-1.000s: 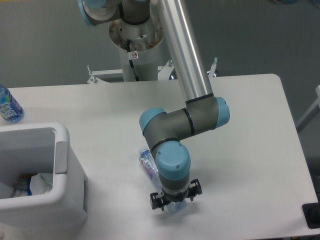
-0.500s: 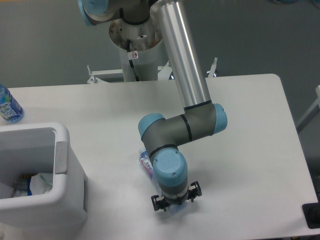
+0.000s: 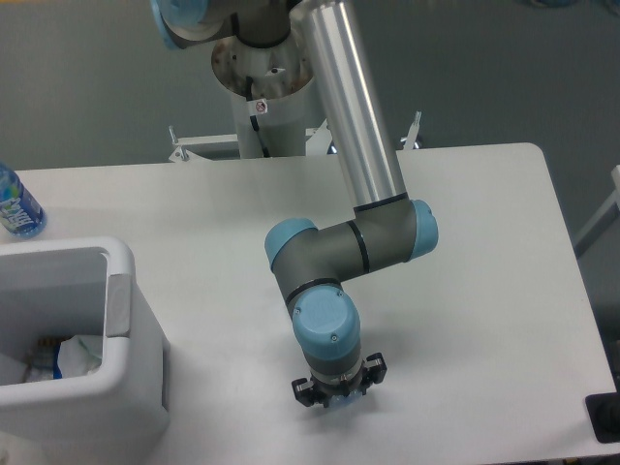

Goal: Place the trash in the trash can
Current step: 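Close the gripper on the bottle's cap end and lift it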

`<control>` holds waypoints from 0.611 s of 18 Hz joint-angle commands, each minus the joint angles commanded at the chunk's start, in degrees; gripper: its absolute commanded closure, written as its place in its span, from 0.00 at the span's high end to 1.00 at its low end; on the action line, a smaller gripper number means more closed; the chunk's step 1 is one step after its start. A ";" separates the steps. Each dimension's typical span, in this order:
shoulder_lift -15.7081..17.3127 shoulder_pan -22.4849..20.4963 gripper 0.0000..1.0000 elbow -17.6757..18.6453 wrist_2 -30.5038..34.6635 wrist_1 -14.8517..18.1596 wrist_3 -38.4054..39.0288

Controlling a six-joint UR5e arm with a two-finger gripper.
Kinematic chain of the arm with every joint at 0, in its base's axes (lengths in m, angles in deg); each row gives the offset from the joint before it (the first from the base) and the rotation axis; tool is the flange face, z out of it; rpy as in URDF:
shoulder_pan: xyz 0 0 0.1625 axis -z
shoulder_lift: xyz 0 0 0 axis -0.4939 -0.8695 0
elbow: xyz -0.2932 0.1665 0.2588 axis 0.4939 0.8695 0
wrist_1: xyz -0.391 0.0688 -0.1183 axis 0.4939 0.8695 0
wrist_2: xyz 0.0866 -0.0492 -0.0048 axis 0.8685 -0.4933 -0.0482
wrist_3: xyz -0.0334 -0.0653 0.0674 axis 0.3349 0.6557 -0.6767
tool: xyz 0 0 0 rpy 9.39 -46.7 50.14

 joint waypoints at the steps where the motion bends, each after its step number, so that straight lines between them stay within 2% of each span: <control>1: 0.09 0.00 0.62 -0.09 0.00 0.00 -0.09; 6: 0.52 -0.09 0.62 -1.76 -0.61 0.17 -0.18; 11: 3.07 -0.61 0.62 -1.93 -1.66 0.53 -0.35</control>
